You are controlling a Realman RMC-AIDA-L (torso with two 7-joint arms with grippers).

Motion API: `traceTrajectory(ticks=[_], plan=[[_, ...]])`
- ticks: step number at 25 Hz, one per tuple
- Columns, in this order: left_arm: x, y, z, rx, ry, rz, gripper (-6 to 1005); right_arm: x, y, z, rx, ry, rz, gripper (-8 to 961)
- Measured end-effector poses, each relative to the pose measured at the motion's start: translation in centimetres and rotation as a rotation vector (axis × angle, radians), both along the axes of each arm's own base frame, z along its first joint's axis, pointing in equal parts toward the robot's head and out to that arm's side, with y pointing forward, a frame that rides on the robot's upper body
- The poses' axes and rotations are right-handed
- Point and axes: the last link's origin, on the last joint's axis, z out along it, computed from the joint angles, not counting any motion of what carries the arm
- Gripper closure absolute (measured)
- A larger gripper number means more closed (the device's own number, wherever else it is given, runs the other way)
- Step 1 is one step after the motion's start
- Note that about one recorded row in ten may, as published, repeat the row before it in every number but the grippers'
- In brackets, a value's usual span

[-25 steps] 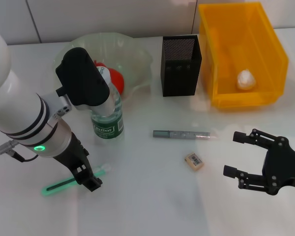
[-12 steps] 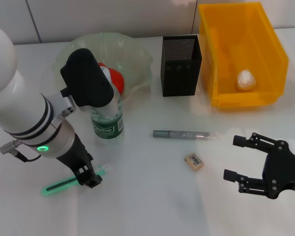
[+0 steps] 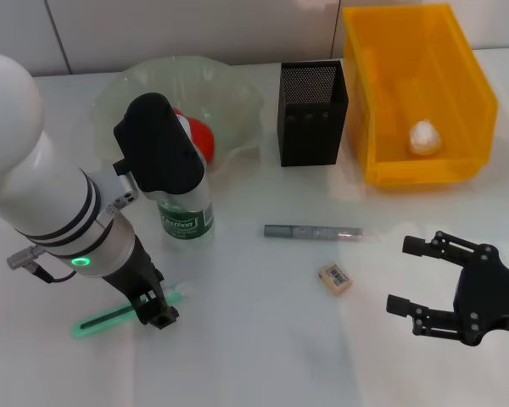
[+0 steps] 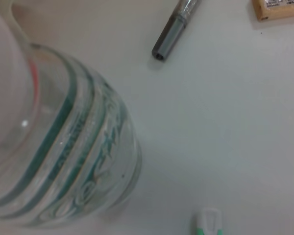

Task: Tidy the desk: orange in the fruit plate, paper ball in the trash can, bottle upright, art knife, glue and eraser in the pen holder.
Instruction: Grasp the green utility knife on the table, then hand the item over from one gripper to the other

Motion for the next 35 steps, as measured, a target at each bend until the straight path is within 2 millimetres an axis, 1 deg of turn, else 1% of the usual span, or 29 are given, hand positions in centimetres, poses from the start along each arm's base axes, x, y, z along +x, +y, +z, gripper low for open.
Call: traceTrajectory(ticks=[20,25,31,33,35], plan=[[-0.1,0.4,-0.4,-0.018,0.010,0.004,492,0.2,-0.2,0.0,-0.007,-0.007,-0.004,139],[-0.2,0.5,-0.5,-0.029,0.019,0.001,656,0.2,-0.2,-0.1,-0.007,-0.007,-0.005,139],[0.2,0.6,-0.3,-0.025,0.010,-0.007,752,0.2,-0.2,-0.1,-0.007,-0.006,-0.006,139],[1.0,0.3,-0.2,-0.043,-0.002,-0.025,777,0.2,-0.2,0.0,-0.006,-0.006,-0.006,139],[1.1,0.2,-0.2,-0.049,-0.005,-0.031,803,0.2,-0.2,0.0,-0.004,-0.006,-0.007,139]])
